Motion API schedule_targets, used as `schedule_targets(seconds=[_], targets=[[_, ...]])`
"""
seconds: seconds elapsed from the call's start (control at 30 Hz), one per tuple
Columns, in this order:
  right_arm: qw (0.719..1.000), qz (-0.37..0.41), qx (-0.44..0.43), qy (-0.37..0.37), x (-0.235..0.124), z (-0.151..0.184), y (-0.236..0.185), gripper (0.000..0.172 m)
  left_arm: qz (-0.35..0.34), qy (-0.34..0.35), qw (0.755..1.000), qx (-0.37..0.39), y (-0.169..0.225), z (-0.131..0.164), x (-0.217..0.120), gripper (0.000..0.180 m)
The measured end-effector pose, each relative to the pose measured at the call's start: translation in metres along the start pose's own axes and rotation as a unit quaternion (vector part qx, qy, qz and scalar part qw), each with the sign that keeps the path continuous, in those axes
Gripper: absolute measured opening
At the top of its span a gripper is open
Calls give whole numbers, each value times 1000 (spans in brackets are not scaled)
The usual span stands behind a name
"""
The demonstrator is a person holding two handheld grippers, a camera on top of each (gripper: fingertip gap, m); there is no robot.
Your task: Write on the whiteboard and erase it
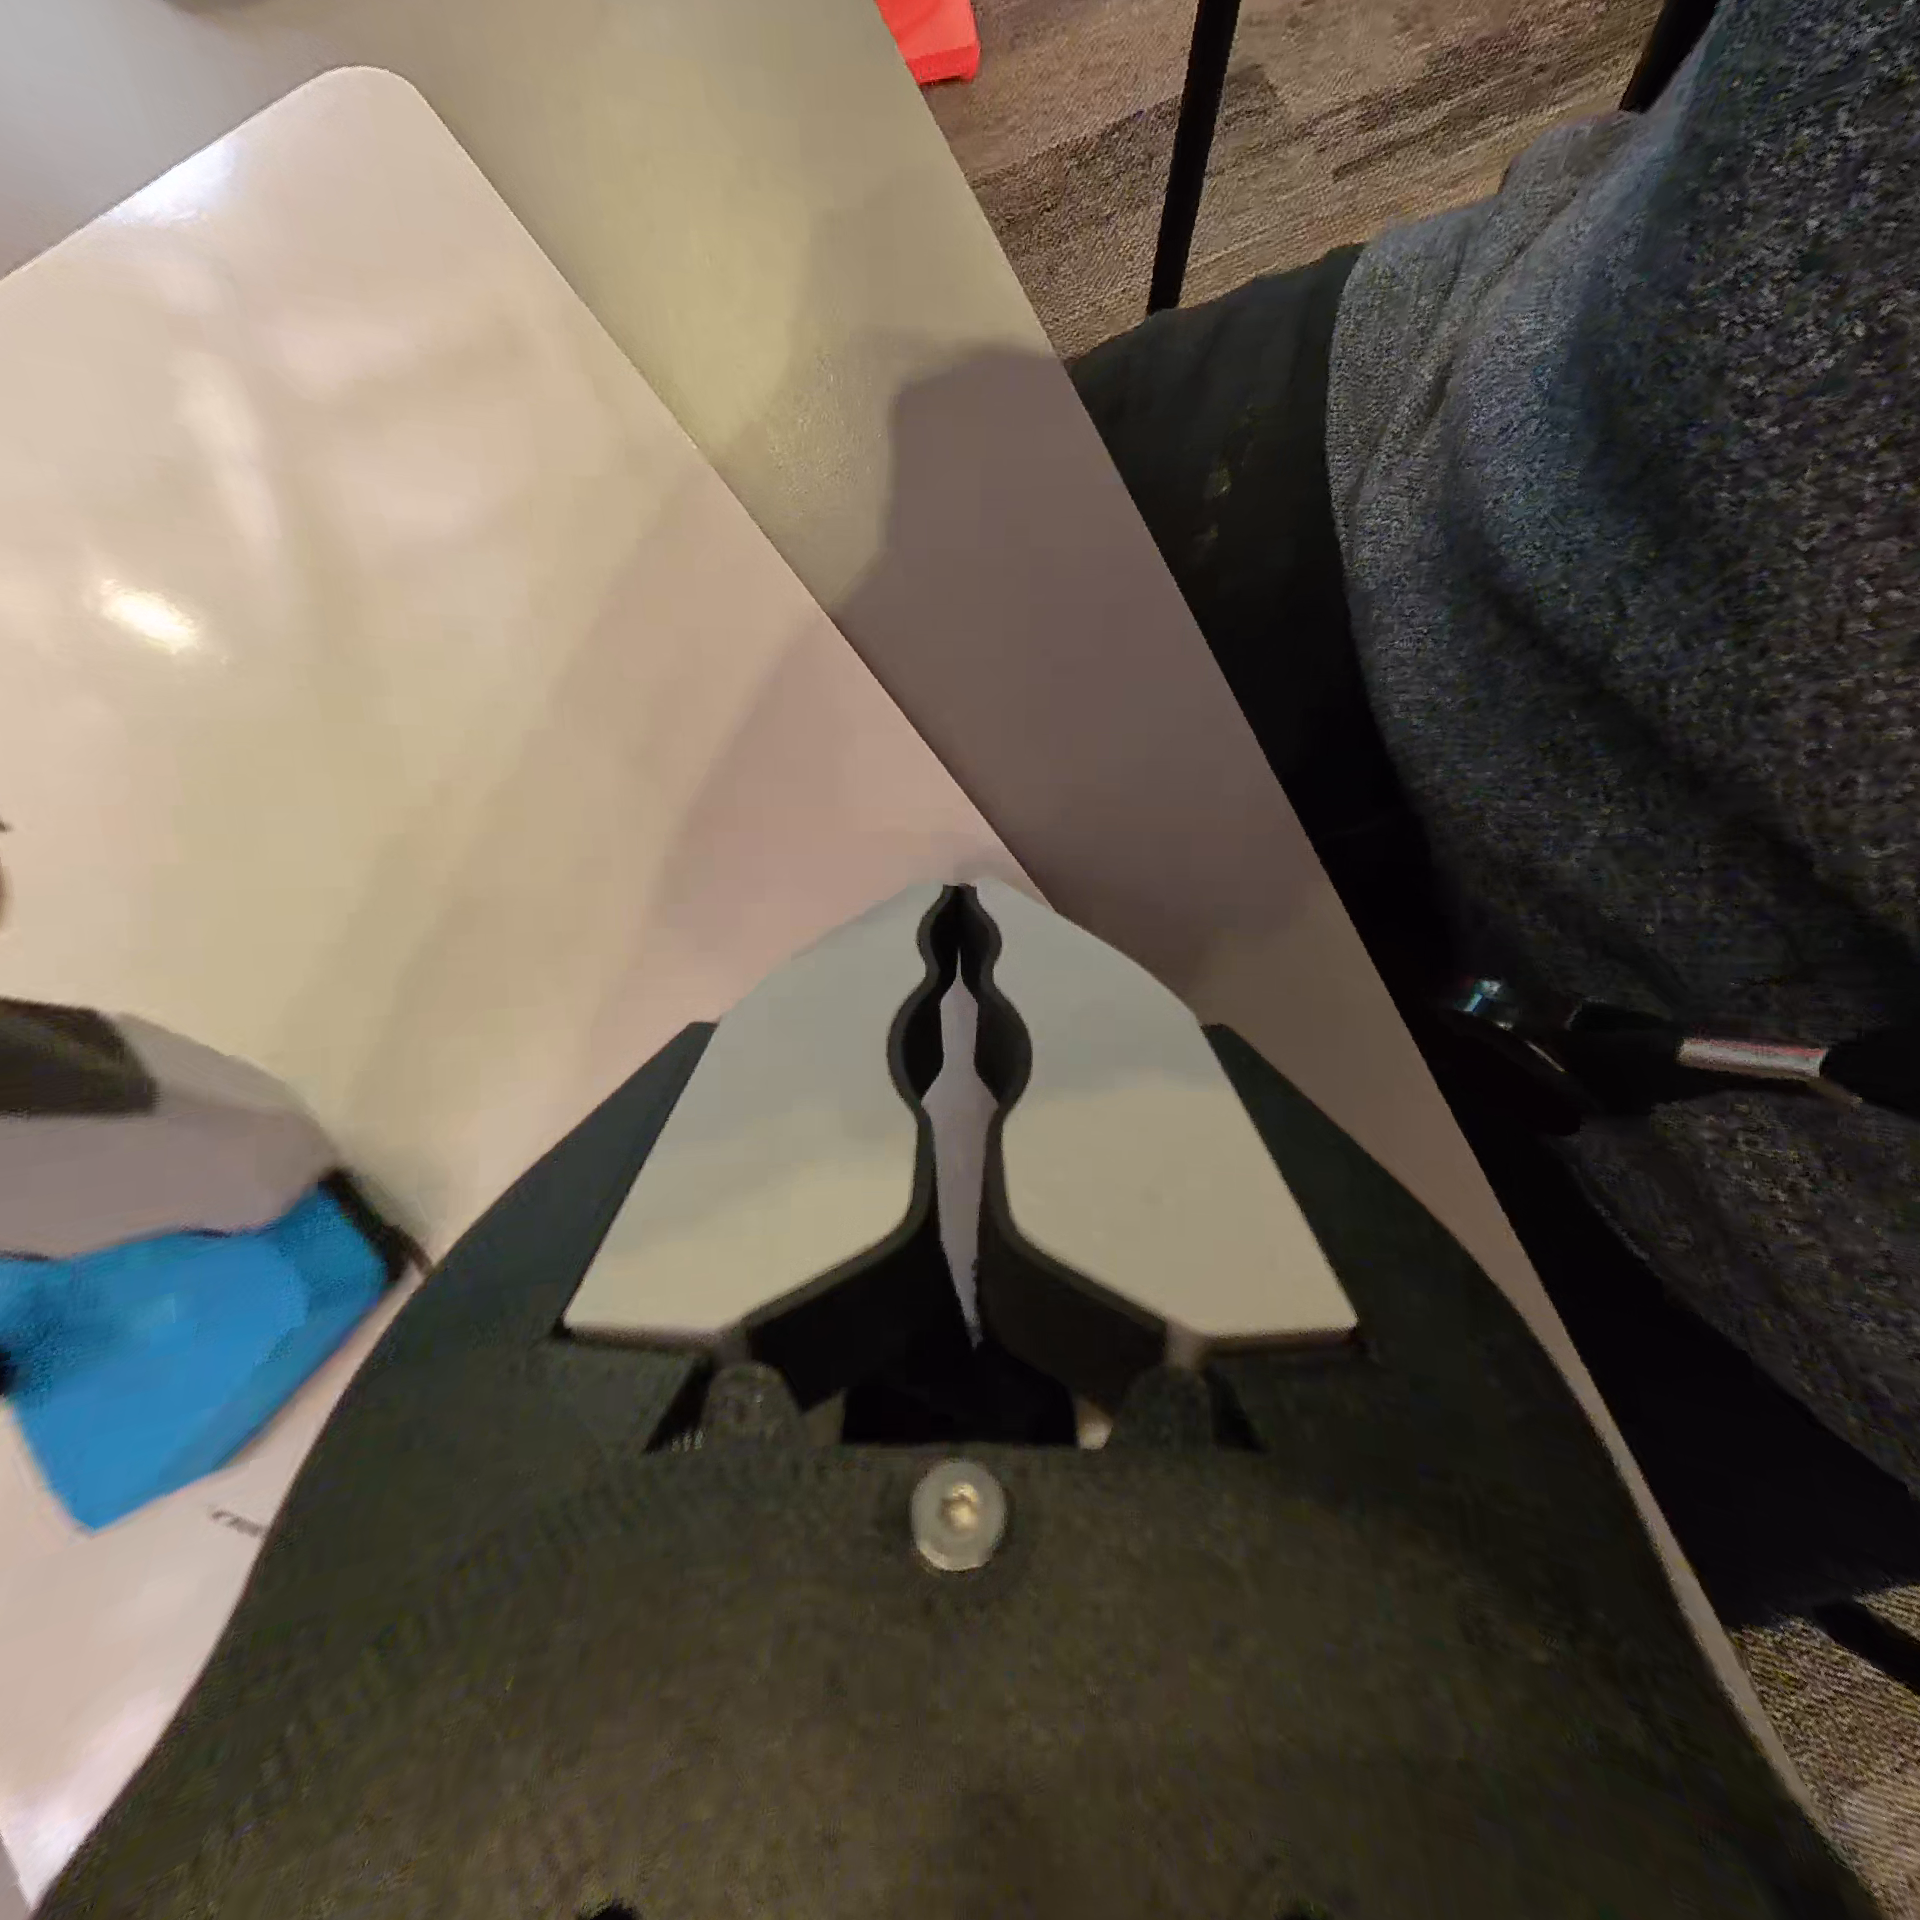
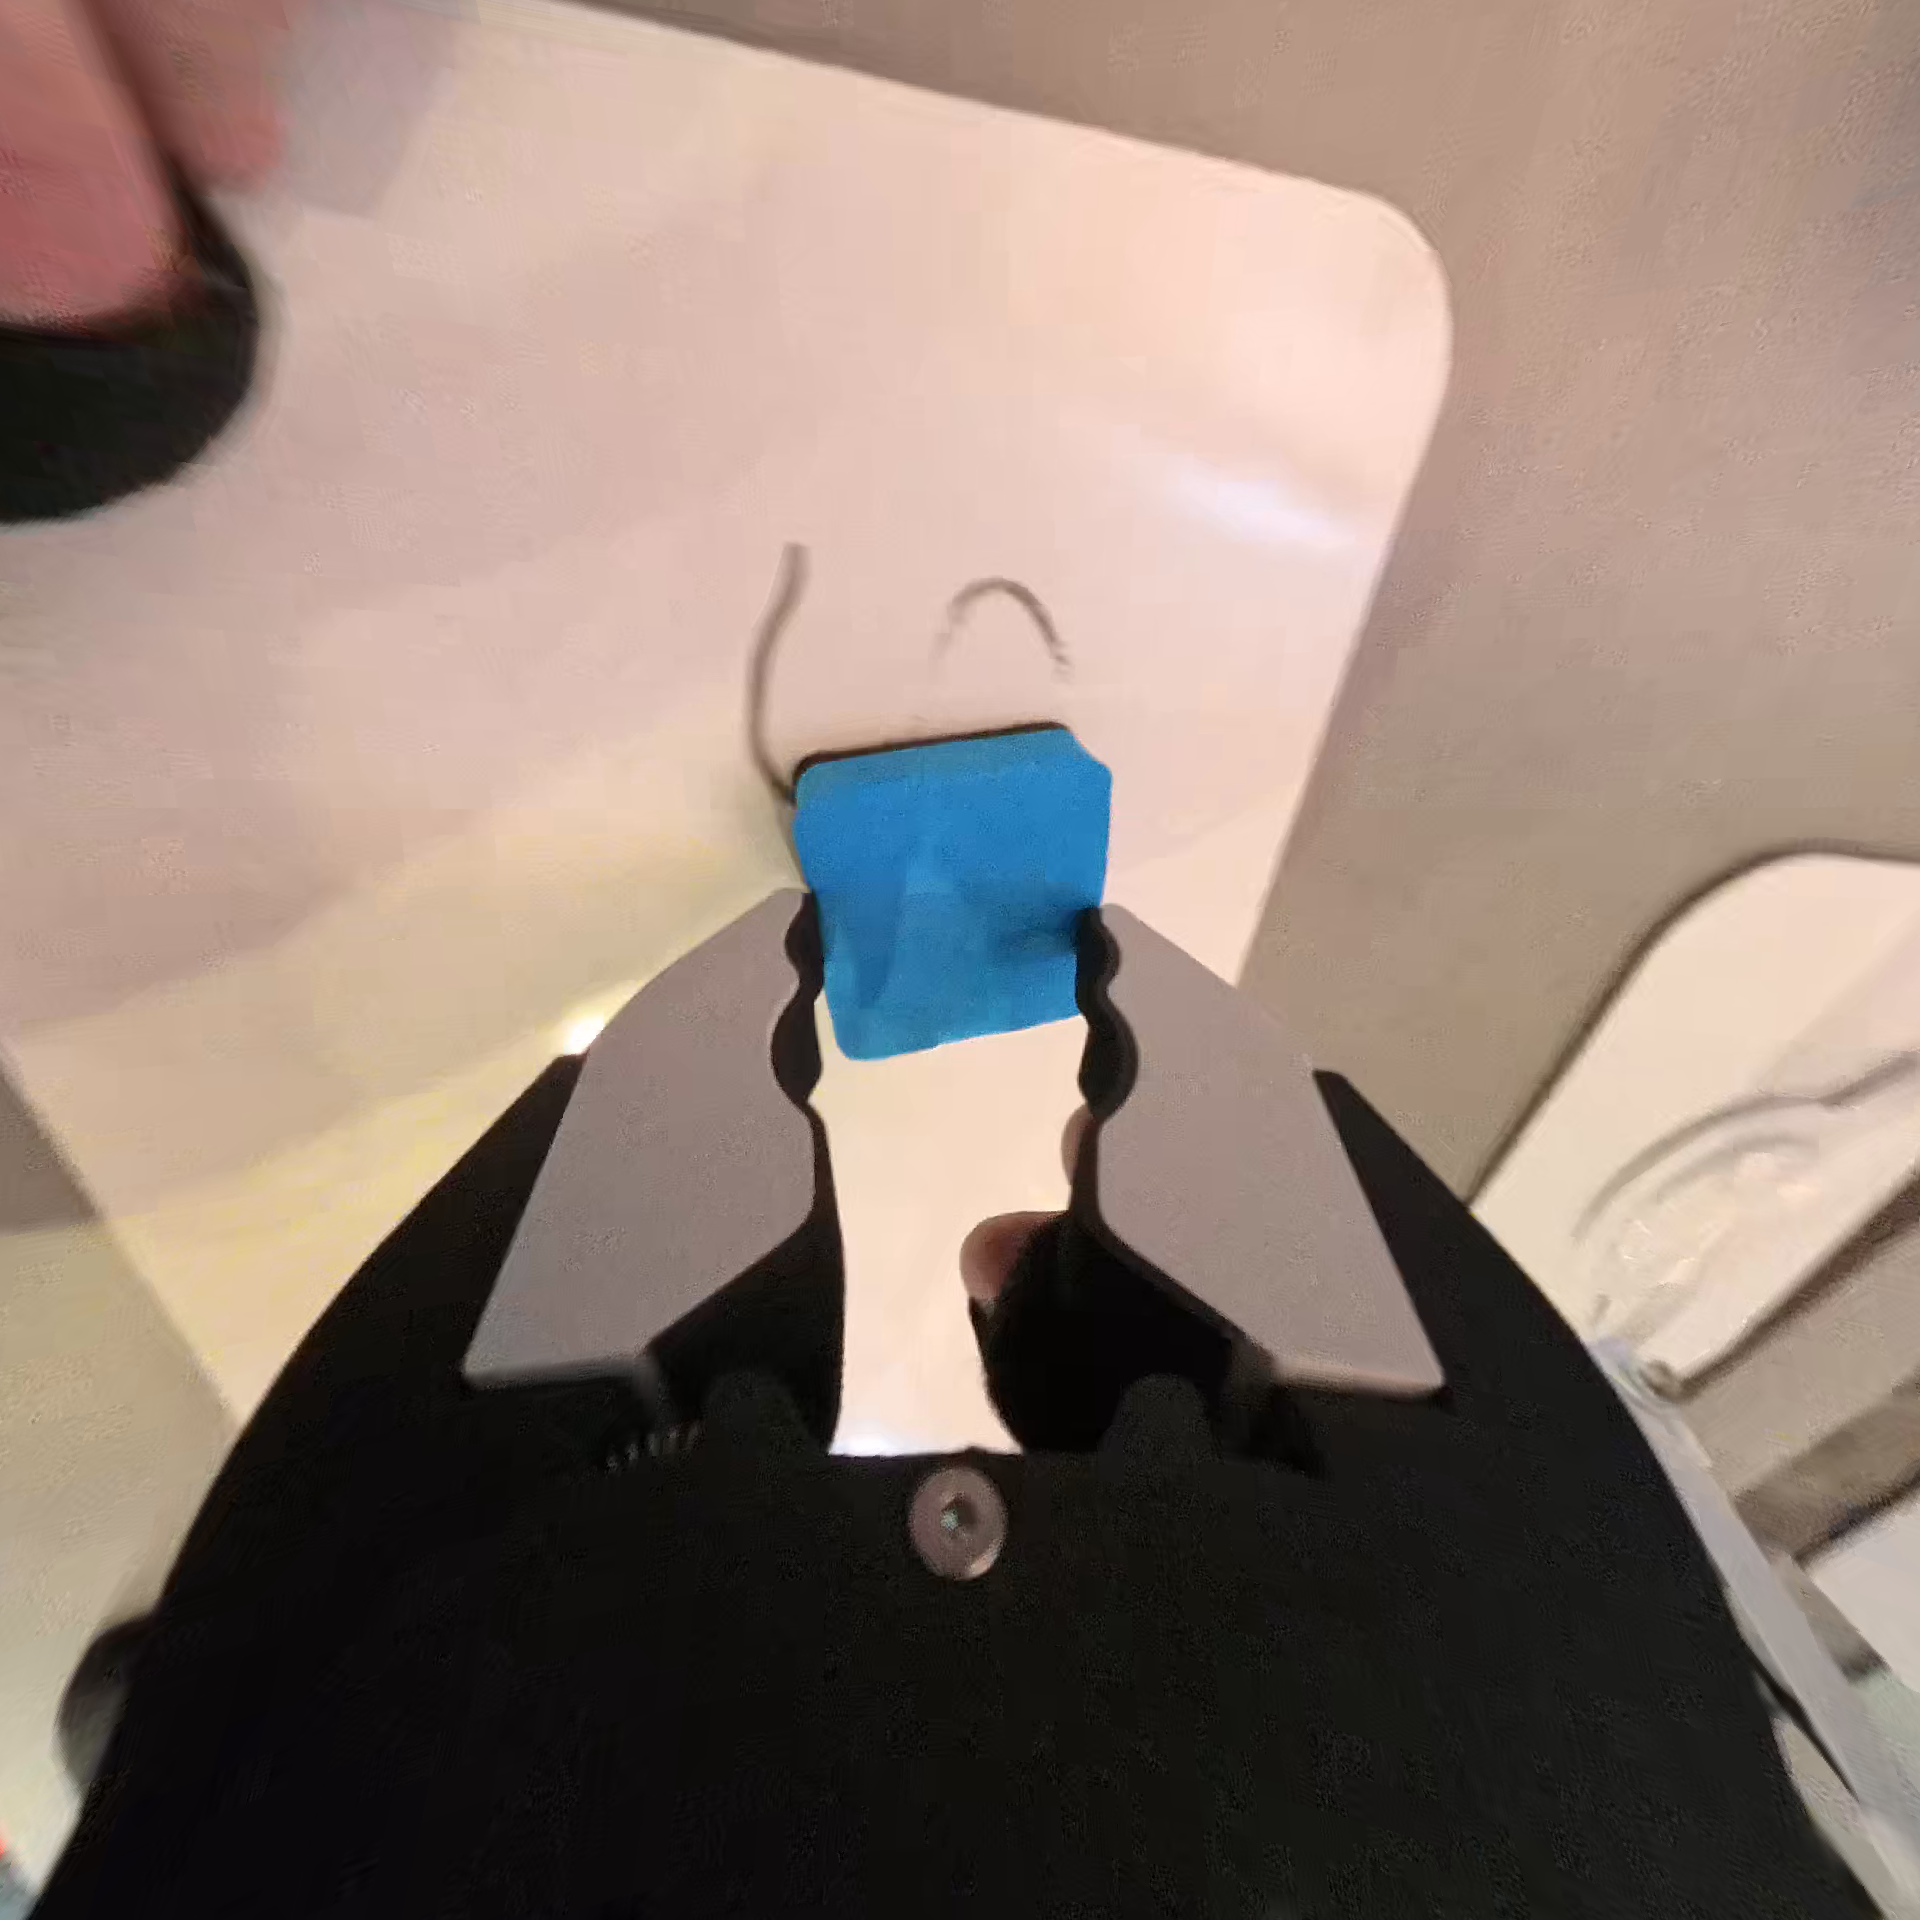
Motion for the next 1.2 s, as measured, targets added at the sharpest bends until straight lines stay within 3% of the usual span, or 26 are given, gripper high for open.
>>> schedule_targets(seconds=[0.03, 0.1, 0.2, 0.23, 0.3, 0.4, 0.53, 0.63, 0.73, 0.83, 0.97, 1.07, 1.13, 1.2], targets=[[1000, -17, -8, 17, -4, -10, -7, 49, -1, 0, 1000, -1, 0, 0, 0, 1], [999, 14, -16, 34, -4, -26, -3, 49, 7, 2, 1000, -6, 0, 0, 0, 1], [1000, -27, 9, -4, -1, 4, -6, 49, -4, -1, 1000, 0, 1, -1, 0, 1], [999, -41, 2, 17, -5, -5, -13, 49, -6, -2, 1000, 2, 1, -1, 0, 1], [999, 19, -9, 49, -5, -29, -7, 49, -5, -2, 1000, 1, 1, -1, 0, 1], [1000, 7, 12, -3, 0, 0, -5, 49, -11, -3, 1000, 1, 1, -2, 0, 1], [999, 28, 11, 18, -5, -25, -9, 49, -17, -5, 1000, 3, 1, -3, 1, 1], [999, -6, 28, -16, -1, 3, -13, 48, -26, -7, 1000, 6, 1, -3, 1, 1], [999, 16, 16, 31, -7, -33, -14, 49, -26, -8, 1000, 7, 1, -3, 2, 1], [999, 7, 40, -26, -1, -4, -7, 49, -26, -7, 1000, 5, 1, -2, 2, 1], [999, 27, 31, 7, -5, -32, -6, 49, -21, -6, 1000, 3, 0, -2, 2, 1], [999, -17, 35, -37, -2, -8, -10, 48, -27, -8, 1000, 5, 1, -2, 3, 1], [999, -35, 9, 15, -10, -36, -20, 48, -27, -9, 1000, 7, 0, -2, 3, 1], [999, 20, 30, -16, -4, -36, -2, 49, -23, -7, 1000, 3, 0, -2, 3, 1]])
Point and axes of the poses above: each gripper's, where its closed fingertips meet, x out along the fingers, z out of its underside, y = z × x across the jaws, the point moved 3 cm from there along -x, back along the fingers, and after that the axes turned 10 degrees about -y, right-handed, at the moved point
